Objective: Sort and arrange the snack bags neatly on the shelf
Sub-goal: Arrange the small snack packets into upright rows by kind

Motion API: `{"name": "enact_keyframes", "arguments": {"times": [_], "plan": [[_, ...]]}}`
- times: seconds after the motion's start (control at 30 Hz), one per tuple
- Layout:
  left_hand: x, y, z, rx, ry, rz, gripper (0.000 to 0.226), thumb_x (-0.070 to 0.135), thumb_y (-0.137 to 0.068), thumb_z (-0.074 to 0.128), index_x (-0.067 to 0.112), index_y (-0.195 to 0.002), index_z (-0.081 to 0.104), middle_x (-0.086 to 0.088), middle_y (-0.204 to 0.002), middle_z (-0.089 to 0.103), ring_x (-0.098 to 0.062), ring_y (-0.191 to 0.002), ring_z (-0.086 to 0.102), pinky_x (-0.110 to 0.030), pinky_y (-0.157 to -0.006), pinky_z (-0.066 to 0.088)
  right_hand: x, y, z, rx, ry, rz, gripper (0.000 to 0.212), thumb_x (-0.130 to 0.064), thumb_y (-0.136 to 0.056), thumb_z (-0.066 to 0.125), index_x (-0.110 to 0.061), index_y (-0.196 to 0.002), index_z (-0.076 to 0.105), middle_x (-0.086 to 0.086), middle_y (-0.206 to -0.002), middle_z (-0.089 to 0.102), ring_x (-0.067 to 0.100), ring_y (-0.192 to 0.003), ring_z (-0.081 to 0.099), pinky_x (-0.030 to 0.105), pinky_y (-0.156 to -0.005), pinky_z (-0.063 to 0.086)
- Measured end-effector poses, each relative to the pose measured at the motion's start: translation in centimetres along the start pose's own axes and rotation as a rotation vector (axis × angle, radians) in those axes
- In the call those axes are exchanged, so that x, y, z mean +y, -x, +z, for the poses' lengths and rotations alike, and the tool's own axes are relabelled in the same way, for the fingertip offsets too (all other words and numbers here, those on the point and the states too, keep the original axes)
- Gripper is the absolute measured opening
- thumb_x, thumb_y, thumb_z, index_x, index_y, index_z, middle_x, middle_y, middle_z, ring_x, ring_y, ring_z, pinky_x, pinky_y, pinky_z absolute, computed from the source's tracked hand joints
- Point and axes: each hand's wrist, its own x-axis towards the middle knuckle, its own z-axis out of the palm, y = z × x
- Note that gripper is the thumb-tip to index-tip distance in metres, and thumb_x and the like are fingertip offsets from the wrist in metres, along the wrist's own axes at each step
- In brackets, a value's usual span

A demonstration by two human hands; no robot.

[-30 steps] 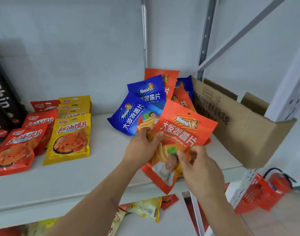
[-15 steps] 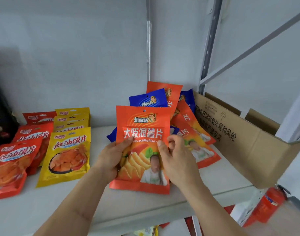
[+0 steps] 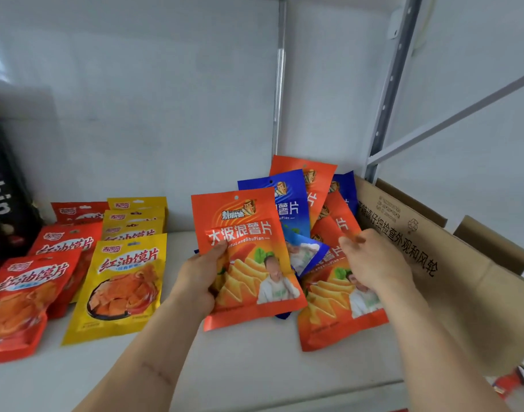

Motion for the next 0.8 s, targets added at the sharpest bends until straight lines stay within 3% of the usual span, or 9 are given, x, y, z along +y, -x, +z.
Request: {"name": "enact_keyframes", "arguments": {"times": [0.2,0.37,0.47,0.63,0.8], "plan": [[-1.3,-0.5,2.7,-0.04,-0.034,-0.025,0.038,0.042,-0.085,0.075,0.014,-0.11,0.07,-0.011,-0.095,0.078,-0.033,-0.087,0.075,-0.055,-0.087,0.057,1.5,-0.3,1.5,-0.071,-0.027,0.047,0.046,-0.059,-0.095,0.046,-0.019,-0.115,0.054,0.001,-0.101,0.066,0.025,-0.092,0.064,0.035,-0.074,0.049],[-1.9,-1.1,3.9,-0.024,-0.011,-0.013,0.03,0.038,-0.09,0.07,0.016,-0.11,0.069,-0.011,-0.095,0.078,-0.033,-0.085,0.076,-0.052,-0.08,0.059,2.4,-1.5,0.8,-0.052,-0.151,-0.002,0.022,-0.039,-0.097,0.053,-0.021,-0.091,0.063,-0.001,-0.077,0.067,0.023,-0.071,0.067,0.041,-0.07,0.058],[-1.7,-1.7,4.4,0.004,0.003,0.006,0.032,0.039,-0.09,0.07,0.016,-0.113,0.068,-0.011,-0.096,0.078,-0.034,-0.086,0.075,-0.057,-0.084,0.057,2.3,-2.2,-0.8,-0.006,-0.088,-0.059,0.001,-0.026,-0.095,0.059,-0.027,-0.095,0.06,-0.008,-0.078,0.062,0.018,-0.072,0.062,0.035,-0.068,0.056],[-1.5,-2.6,4.8,0.046,0.062,0.025,0.033,0.039,-0.092,0.068,0.014,-0.114,0.068,-0.011,-0.096,0.078,-0.033,-0.085,0.075,-0.047,-0.073,0.06,2.2,-2.8,-3.6,-0.065,0.168,-0.201,0.046,-0.016,-0.084,0.07,-0.025,-0.126,0.055,-0.014,-0.101,0.049,0.007,-0.089,0.044,0.022,-0.061,0.039],[-1.3,-3.0,4.5,0.059,0.076,0.071,0.03,0.038,-0.091,0.068,0.015,-0.109,0.067,-0.01,-0.091,0.078,-0.031,-0.08,0.075,-0.043,-0.068,0.059,2.7,-2.5,-8.1,0.091,0.076,-0.174,0.039,-0.013,-0.082,0.068,-0.021,-0.119,0.059,-0.009,-0.091,0.051,0.014,-0.083,0.049,0.023,-0.062,0.037]]}}
